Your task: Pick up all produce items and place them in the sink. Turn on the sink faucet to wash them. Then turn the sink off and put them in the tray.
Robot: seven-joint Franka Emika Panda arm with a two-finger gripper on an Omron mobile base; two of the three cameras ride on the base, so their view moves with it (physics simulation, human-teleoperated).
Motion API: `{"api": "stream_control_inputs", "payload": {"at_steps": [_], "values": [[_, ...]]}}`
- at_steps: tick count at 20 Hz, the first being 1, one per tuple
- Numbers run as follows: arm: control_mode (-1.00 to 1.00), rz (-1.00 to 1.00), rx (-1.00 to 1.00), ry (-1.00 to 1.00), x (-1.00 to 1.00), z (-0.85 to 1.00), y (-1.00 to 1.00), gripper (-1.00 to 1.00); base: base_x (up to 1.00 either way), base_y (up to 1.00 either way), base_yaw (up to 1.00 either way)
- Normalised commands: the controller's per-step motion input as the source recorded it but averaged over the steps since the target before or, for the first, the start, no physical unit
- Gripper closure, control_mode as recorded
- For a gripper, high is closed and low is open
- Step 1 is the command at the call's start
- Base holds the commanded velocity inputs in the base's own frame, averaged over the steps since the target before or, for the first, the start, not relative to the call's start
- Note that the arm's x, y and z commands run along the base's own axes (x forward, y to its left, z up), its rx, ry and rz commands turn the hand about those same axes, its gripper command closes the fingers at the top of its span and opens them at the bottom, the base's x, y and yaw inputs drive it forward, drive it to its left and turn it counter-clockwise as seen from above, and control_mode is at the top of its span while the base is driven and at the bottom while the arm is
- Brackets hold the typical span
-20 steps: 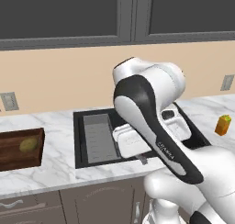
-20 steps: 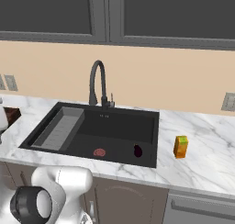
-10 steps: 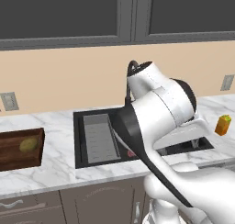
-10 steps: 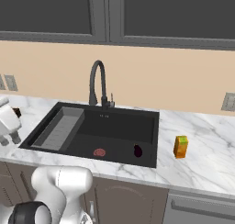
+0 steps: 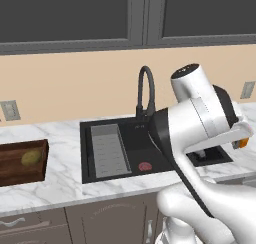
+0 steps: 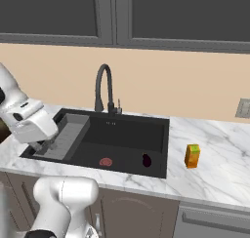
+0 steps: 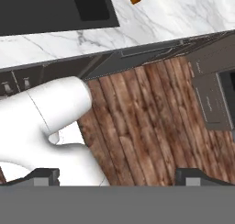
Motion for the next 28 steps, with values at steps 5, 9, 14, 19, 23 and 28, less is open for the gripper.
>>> {"api": "stream_control_inputs", "payload": {"at_steps": [5,9,14,19,23,28], "values": [[-1.00,0.00,0.00,-0.01,0.24,-0.08,-0.74,-1.00,0.00,0.00,0.00],[-1.00,0.00,0.00,-0.02,0.25,-0.11,-0.68,-1.00,0.00,0.00,0.00],[-1.00,0.00,0.03,-0.06,0.24,-0.28,-0.51,-1.00,0.00,0.00,0.00],[-1.00,0.00,0.08,-0.06,0.34,-0.38,-0.32,-1.00,0.00,0.00,0.00],[-1.00,0.01,0.08,0.00,0.60,-0.28,-0.24,-1.00,0.00,0.00,0.00],[-1.00,0.08,0.04,0.00,0.65,-0.17,-0.13,-1.00,0.00,0.00,0.00]]}}
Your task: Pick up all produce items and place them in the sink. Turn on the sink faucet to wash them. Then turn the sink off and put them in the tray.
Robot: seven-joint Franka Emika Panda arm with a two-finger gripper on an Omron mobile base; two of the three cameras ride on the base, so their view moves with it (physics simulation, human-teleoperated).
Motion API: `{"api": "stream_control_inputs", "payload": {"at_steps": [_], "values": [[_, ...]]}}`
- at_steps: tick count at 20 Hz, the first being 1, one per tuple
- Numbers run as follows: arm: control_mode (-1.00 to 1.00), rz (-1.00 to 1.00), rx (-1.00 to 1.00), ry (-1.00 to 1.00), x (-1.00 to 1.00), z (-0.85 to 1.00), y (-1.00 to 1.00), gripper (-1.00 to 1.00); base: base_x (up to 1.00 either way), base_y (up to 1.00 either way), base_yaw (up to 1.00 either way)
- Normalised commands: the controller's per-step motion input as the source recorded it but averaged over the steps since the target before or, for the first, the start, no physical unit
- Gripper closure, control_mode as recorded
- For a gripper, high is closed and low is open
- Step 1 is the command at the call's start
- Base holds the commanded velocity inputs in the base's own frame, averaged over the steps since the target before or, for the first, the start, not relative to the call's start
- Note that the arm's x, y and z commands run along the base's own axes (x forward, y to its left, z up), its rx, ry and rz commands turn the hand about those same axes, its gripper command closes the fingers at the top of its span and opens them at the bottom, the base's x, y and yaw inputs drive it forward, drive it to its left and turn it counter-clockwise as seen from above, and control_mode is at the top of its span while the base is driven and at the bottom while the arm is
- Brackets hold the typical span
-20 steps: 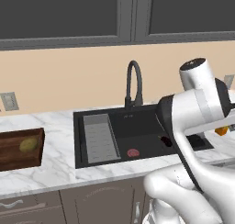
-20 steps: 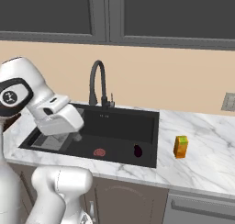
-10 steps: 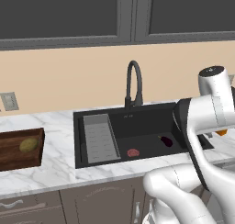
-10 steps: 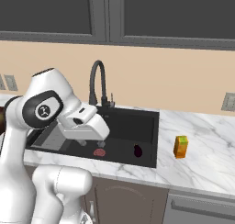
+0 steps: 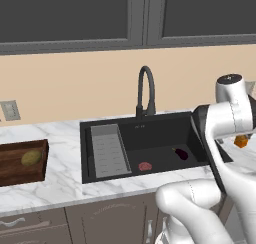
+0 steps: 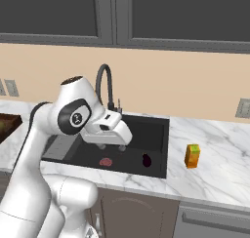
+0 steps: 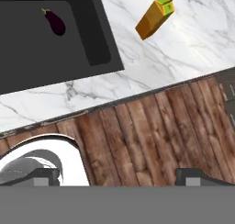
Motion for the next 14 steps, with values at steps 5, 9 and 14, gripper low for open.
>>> {"api": "stream_control_inputs", "payload": {"at_steps": [5,9,14], "values": [[-1.00,0.15,0.01,0.00,0.60,-0.23,-0.06,-1.00,0.00,0.00,0.00],[-1.00,0.15,0.03,0.00,0.54,-0.23,-0.10,-1.00,0.00,0.00,0.00],[-1.00,0.16,0.05,-0.01,0.55,-0.27,-0.09,-1.00,0.00,0.00,0.00]]}}
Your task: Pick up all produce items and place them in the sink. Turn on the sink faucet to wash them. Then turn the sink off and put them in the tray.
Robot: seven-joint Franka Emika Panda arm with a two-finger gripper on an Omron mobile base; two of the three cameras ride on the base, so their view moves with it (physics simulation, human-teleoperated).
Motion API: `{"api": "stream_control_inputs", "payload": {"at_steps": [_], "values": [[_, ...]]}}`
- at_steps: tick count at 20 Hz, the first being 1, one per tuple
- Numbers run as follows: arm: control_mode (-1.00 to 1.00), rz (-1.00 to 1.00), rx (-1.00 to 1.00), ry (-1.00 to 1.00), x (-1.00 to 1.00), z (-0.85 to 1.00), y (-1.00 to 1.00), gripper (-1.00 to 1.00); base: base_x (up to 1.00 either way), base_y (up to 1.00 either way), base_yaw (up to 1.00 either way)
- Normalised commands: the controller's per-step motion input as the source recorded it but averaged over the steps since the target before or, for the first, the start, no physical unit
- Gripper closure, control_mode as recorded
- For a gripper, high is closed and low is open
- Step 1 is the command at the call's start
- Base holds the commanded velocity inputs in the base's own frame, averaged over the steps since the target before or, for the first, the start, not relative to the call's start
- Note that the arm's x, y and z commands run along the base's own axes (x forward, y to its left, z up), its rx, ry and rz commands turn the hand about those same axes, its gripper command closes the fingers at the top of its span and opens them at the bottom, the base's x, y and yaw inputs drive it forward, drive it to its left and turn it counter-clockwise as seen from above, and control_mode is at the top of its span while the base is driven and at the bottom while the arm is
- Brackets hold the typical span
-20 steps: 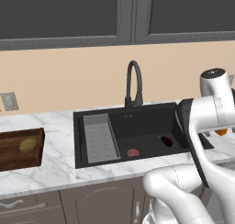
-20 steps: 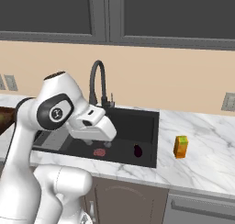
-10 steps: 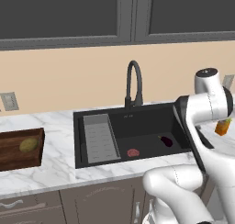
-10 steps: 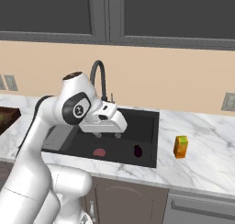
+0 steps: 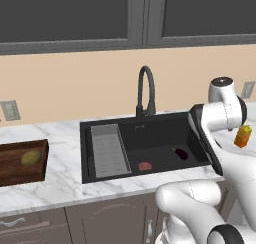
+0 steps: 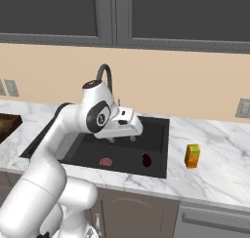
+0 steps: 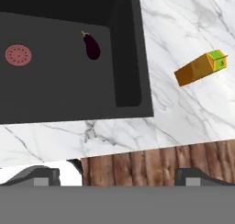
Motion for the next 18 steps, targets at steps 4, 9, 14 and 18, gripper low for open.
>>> {"api": "stream_control_inputs", "payload": {"at_steps": [4,9,14,18], "values": [[-1.00,0.15,0.09,0.00,0.50,-0.25,-0.12,-1.00,0.00,0.00,0.00],[-1.00,0.10,0.09,0.00,0.48,-0.24,-0.08,-1.00,0.00,0.00,0.00],[-1.00,0.01,0.05,0.03,0.35,-0.27,0.00,-1.00,0.00,0.00,0.00],[-1.00,0.00,0.08,0.03,0.27,-0.30,0.00,-1.00,0.00,0.00,0.00]]}}
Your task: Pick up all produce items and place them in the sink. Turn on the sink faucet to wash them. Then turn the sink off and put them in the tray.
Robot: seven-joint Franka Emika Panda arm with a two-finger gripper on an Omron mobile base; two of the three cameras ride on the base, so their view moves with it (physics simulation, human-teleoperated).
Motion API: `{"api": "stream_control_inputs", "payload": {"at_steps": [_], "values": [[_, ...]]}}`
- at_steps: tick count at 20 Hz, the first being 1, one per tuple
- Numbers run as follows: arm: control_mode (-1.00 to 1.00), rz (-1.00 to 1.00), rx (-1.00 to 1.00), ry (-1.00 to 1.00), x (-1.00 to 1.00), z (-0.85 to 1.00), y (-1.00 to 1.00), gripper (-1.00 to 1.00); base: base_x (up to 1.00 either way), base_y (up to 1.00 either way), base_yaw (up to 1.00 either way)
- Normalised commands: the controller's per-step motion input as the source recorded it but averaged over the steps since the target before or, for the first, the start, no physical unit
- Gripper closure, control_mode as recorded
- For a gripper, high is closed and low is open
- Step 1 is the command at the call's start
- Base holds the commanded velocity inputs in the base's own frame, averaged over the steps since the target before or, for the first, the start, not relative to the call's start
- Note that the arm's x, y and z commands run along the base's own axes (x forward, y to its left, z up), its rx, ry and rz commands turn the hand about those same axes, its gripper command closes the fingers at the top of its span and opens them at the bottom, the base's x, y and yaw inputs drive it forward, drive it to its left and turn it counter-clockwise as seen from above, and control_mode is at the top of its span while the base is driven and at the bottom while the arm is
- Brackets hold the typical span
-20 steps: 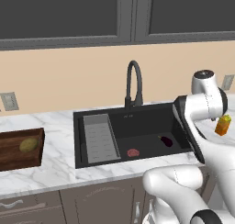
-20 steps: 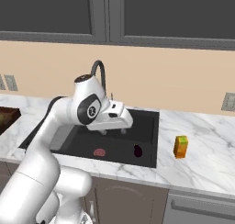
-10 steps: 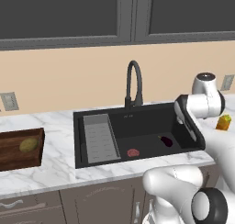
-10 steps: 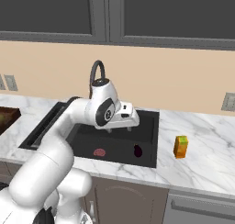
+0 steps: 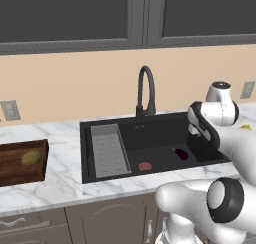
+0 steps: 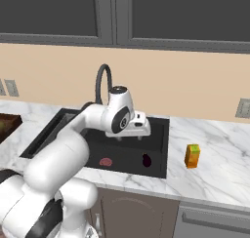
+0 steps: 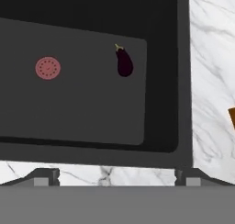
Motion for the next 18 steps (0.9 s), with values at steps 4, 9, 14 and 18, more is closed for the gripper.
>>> {"api": "stream_control_inputs", "payload": {"at_steps": [4,9,14,18], "values": [[-1.00,0.01,0.09,0.01,0.31,-0.33,0.00,-1.00,0.00,0.00,0.00],[-1.00,0.03,0.05,0.00,0.36,-0.42,0.00,-1.00,0.00,0.00,0.00],[-1.00,0.02,0.01,0.00,0.41,-0.43,0.00,-1.00,0.00,0.00,0.00],[-1.00,0.00,0.00,0.00,0.42,-0.35,-0.05,-1.00,0.00,0.00,0.00]]}}
